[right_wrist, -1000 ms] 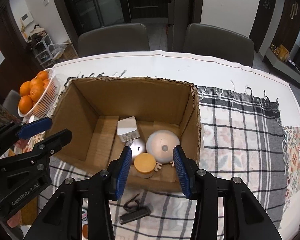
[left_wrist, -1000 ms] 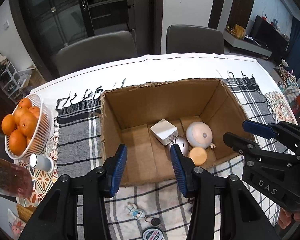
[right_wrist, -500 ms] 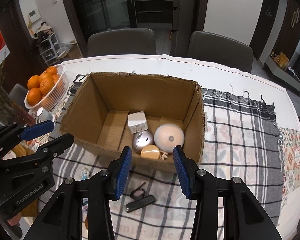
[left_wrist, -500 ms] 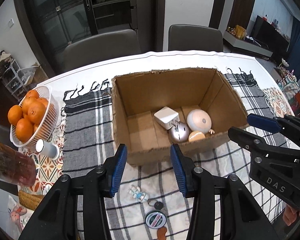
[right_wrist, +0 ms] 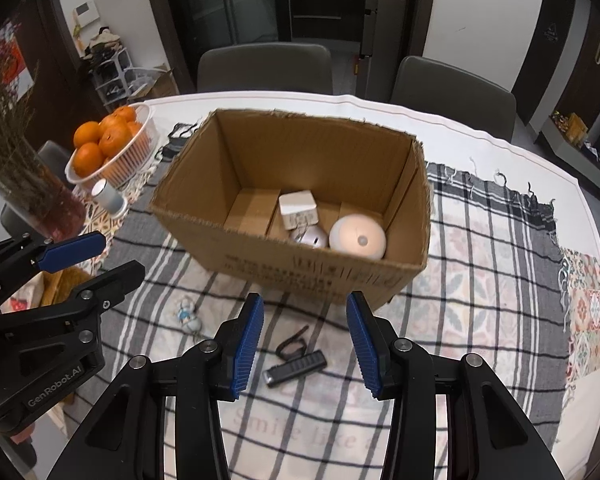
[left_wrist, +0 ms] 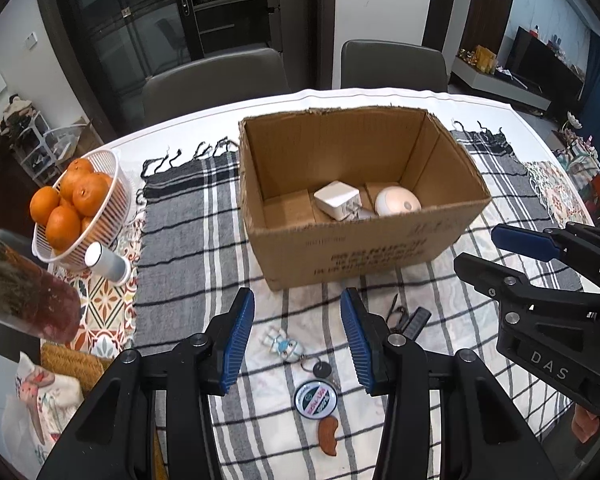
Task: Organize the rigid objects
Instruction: 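Withdraw both tools from the box toward the objects on the cloth, then grasp the round green-and-white tin with the left tool while the right tool grasps the black flashlight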
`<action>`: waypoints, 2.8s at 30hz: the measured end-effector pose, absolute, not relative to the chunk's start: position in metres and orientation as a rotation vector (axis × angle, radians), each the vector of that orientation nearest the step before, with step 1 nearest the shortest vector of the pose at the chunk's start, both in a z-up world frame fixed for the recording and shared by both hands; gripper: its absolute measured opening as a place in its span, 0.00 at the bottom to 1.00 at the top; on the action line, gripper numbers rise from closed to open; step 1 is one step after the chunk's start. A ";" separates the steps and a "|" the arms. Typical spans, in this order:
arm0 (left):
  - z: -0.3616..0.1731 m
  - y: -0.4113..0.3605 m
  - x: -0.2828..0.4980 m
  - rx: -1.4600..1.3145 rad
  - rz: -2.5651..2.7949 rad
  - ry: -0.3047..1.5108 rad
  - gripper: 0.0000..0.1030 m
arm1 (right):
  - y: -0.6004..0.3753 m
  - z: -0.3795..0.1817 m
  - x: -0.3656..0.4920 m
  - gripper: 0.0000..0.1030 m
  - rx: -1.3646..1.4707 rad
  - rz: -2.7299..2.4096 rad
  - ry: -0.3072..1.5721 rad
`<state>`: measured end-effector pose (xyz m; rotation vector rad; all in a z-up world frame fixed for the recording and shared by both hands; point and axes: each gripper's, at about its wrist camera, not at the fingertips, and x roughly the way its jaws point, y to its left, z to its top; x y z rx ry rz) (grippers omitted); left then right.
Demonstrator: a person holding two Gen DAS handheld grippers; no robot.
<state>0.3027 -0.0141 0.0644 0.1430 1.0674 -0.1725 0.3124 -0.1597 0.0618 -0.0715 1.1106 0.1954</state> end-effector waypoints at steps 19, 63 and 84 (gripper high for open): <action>0.030 -0.004 0.274 0.109 -0.128 1.170 0.43 | -0.147 0.030 0.292 0.44 -0.139 0.273 1.194; -0.055 -0.016 0.259 0.111 -0.123 1.405 0.59 | -0.143 -0.057 0.293 0.70 -0.277 0.411 1.389; -0.099 -0.015 0.272 0.095 -0.123 1.493 0.59 | -0.139 -0.091 0.306 0.70 -0.286 0.402 1.432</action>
